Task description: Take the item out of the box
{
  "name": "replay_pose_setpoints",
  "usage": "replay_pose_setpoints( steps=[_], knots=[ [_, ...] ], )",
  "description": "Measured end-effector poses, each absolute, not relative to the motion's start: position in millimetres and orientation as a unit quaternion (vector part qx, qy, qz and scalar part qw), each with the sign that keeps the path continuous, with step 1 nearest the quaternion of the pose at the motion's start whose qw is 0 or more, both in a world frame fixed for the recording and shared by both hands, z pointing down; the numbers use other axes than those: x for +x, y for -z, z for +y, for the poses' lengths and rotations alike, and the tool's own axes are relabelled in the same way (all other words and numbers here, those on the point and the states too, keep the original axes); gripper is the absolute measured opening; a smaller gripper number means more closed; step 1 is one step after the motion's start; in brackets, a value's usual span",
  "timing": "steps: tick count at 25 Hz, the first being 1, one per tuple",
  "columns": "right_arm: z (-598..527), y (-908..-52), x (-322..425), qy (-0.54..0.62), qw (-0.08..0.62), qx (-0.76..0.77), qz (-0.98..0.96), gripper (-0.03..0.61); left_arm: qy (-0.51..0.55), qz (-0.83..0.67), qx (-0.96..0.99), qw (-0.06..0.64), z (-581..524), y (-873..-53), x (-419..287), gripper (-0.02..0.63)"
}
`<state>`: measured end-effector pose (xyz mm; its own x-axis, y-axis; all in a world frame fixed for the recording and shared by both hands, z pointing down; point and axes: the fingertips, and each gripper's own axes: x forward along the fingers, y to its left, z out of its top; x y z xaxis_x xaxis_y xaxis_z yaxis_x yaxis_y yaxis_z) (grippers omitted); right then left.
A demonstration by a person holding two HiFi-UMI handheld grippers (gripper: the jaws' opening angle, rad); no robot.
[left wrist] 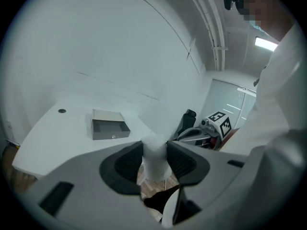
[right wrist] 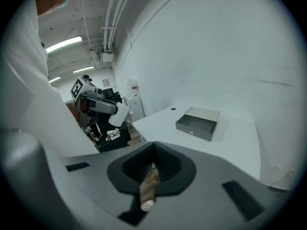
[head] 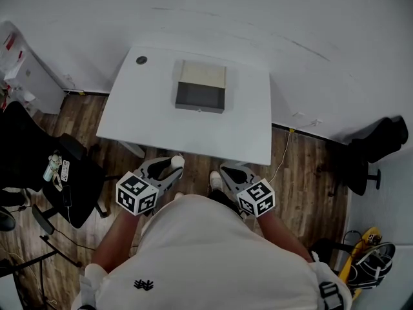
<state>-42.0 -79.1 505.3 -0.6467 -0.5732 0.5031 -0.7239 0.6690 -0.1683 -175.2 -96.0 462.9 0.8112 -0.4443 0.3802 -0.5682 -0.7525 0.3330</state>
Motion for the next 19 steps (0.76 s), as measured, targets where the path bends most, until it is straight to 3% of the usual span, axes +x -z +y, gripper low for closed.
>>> replay_pose_setpoints(
  steps=[19],
  knots=[
    [-115.1, -520.2, -6.8, -0.189, 0.22, 0.347, -0.892, 0.006, -0.142, -0.301, 0.912, 0.239, -131.0, -476.3, -147.8, 0.165]
  ],
)
